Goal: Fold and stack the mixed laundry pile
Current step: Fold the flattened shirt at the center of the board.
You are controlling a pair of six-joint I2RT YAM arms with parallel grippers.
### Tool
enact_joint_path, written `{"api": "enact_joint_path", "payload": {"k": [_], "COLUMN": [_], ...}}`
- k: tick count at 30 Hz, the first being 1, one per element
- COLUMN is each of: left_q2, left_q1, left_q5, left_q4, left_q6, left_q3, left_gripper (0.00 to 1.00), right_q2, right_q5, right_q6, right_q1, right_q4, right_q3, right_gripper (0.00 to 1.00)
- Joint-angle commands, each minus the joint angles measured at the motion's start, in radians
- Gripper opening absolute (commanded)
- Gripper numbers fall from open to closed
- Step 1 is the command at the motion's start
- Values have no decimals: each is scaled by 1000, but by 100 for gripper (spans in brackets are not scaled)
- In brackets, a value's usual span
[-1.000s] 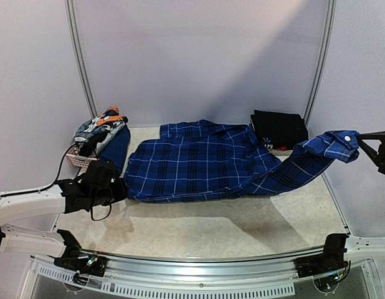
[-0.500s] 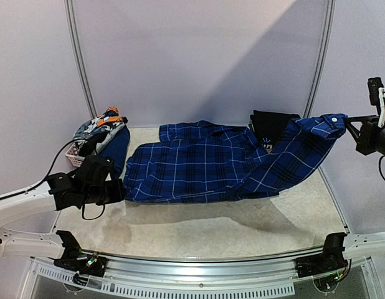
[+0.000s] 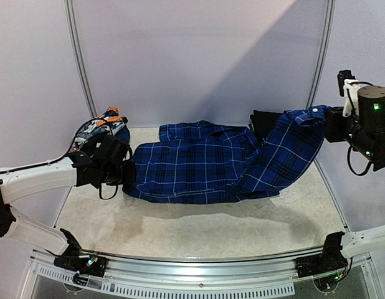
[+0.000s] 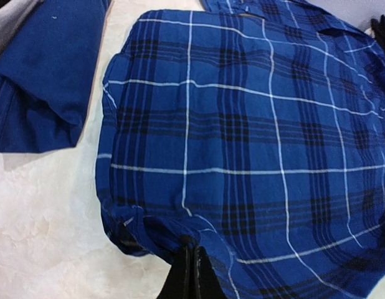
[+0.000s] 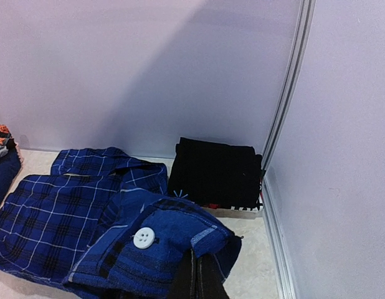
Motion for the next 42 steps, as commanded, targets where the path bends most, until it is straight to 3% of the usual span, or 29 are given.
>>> {"api": "enact_joint_path", "payload": {"k": [1,11,22,31,35,40,42], "left_q2": [81,274,478,588,628,572,532], "left_q1": [55,178,225,254,254,251,246], "left_q5": [-39,11,26,-4,5,-3,-6], "left_q4": [27,59,36,18,32,100,143], "left_q6": [50,86,80,70,72,95,112], "left_q3": [66,183,311,378,400,359,329], "left_gripper": [0,0,0,0,7,48,59], "right_q2": [61,226,444,638,761,877,896], "right_q5": [84,15,-200,-350,-346,-342,-366], "right_q6": [-39,-313,-433,-522,-625,-731,-782], "right_q1": [5,-117,-347,-444,-449,-449,-451], "right_q4": [128,443,531,640,672,710,758], "right_q3": [7,44,105,247,355,412,409], "right_gripper": [0,0,0,0,0,0,0]}}
